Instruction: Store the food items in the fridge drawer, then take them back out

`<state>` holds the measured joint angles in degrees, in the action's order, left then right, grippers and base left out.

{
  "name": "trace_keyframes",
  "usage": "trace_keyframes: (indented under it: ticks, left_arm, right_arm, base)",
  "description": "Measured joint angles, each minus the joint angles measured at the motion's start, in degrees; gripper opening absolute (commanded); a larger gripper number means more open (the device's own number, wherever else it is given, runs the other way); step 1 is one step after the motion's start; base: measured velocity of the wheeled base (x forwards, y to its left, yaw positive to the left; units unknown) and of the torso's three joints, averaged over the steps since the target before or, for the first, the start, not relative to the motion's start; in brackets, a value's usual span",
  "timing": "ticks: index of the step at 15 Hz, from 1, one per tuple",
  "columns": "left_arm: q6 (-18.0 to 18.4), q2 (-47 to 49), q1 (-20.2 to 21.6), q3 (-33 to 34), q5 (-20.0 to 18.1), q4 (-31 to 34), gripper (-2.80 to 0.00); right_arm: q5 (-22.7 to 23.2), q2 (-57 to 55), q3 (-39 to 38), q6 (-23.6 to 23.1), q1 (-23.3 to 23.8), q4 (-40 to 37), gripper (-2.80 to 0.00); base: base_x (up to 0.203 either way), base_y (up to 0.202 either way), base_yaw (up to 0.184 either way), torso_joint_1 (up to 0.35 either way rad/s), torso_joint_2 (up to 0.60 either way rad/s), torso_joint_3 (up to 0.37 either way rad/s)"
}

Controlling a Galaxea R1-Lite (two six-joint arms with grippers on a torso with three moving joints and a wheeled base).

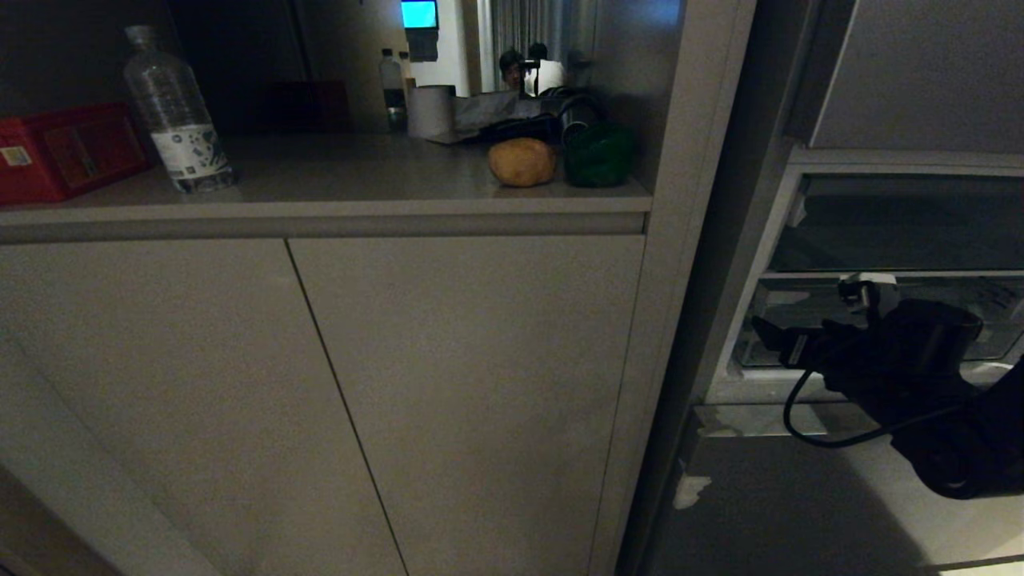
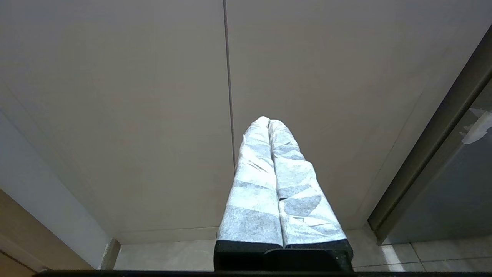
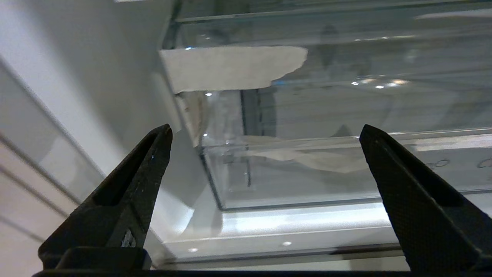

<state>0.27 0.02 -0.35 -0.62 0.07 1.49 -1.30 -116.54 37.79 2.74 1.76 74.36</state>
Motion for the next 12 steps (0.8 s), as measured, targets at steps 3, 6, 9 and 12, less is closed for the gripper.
trace_keyframes:
  ticks: [3, 6, 9, 12]
  left_arm:
    - [0.0, 0.0, 0.0, 0.0, 0.0, 0.0, -2.80]
    - [0.0, 0.0, 0.0, 0.0, 0.0, 0.0, -2.80]
    - [0.0, 0.0, 0.0, 0.0, 0.0, 0.0, -2.80]
    - [0.0, 0.0, 0.0, 0.0, 0.0, 0.0, -2.80]
  right_arm:
    - [-1.0, -0.3, 0.5, 0.0, 0.1, 0.0, 0.00]
    - [-1.4, -0.5, 0.6, 0.0, 0.4, 0.0, 0.00]
    - [-2.6, -0.6, 0.8, -0.1, 0.5, 0.0, 0.00]
    - [-2.8, -0.6, 0.9, 0.0, 1.0, 0.0, 0.00]
  base:
    - [0.000, 0.000, 0.000, 0.000, 0.00, 0.000]
    - [0.000, 0.000, 0.000, 0.000, 0.00, 0.000]
    - [0.000, 0.000, 0.000, 0.000, 0.00, 0.000]
    - [0.000, 0.000, 0.000, 0.000, 0.00, 0.000]
